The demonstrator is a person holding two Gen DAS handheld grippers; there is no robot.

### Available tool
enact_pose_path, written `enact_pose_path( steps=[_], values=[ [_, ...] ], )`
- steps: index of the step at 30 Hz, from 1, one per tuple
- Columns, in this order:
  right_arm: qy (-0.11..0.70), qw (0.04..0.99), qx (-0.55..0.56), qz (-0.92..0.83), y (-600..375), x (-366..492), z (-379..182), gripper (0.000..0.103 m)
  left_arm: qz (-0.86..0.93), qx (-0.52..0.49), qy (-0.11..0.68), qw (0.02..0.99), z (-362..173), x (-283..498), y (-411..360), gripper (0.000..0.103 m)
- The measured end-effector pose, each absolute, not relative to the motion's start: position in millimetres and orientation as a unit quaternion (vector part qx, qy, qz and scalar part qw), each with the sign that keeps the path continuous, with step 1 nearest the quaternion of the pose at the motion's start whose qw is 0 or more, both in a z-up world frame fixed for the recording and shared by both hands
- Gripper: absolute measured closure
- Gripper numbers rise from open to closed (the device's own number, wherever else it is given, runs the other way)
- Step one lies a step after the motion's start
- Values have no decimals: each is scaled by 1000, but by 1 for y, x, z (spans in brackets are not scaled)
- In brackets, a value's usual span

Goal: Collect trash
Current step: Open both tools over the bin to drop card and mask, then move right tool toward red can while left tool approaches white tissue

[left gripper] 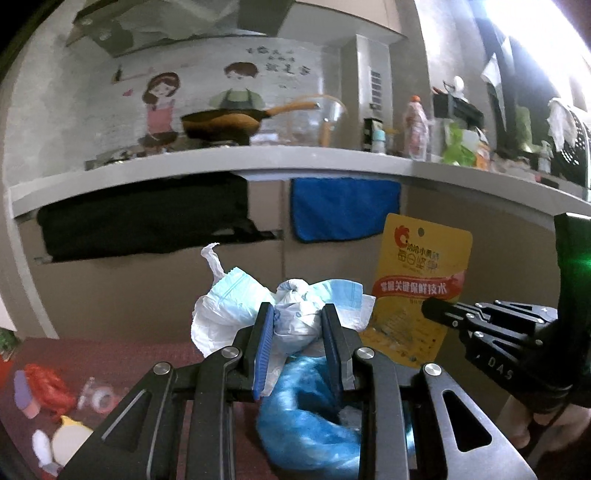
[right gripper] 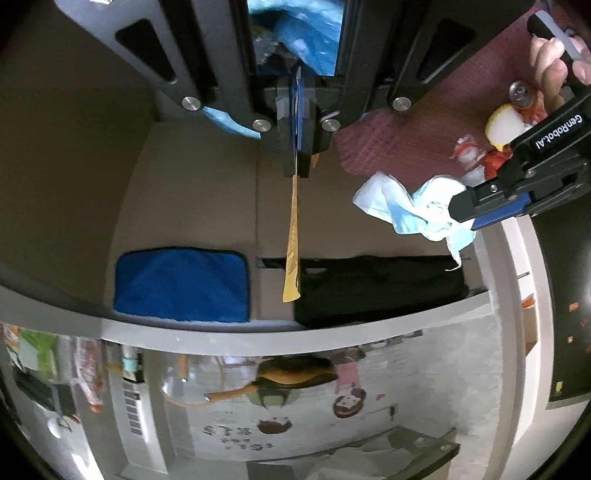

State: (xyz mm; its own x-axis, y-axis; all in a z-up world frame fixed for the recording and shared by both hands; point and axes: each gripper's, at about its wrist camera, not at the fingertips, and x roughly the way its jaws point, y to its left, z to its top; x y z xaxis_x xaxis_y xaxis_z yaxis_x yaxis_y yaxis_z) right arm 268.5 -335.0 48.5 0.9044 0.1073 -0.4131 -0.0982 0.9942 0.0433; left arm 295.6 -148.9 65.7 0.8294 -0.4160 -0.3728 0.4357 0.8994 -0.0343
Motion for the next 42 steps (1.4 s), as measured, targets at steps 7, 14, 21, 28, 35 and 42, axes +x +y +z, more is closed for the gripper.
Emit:
enact_pose_path(
  steps=[7, 14, 21, 28, 35, 42],
  values=[
    [233, 972, 23, 34, -364, 273, 29, 103, -245, 30, 212, 946, 39, 310, -179, 76],
    [265, 963, 32, 30, -376, 283, 2, 103, -250, 28, 245, 936, 8, 326, -193, 76],
    [299, 952, 45, 53, -376, 295, -22, 100, -276, -4, 289, 917, -15, 343, -191, 74],
    [316, 944, 61, 70, -372, 301, -32, 67, -273, -6, 301, 914, -19, 346, -189, 65],
    [314, 946, 49, 68, -363, 295, -28, 67, -267, -17, 307, 913, -12, 337, -169, 65],
    [311, 946, 40, 87, -336, 289, -19, 67, -222, -40, 314, 922, -3, 320, -110, 65]
  ],
)
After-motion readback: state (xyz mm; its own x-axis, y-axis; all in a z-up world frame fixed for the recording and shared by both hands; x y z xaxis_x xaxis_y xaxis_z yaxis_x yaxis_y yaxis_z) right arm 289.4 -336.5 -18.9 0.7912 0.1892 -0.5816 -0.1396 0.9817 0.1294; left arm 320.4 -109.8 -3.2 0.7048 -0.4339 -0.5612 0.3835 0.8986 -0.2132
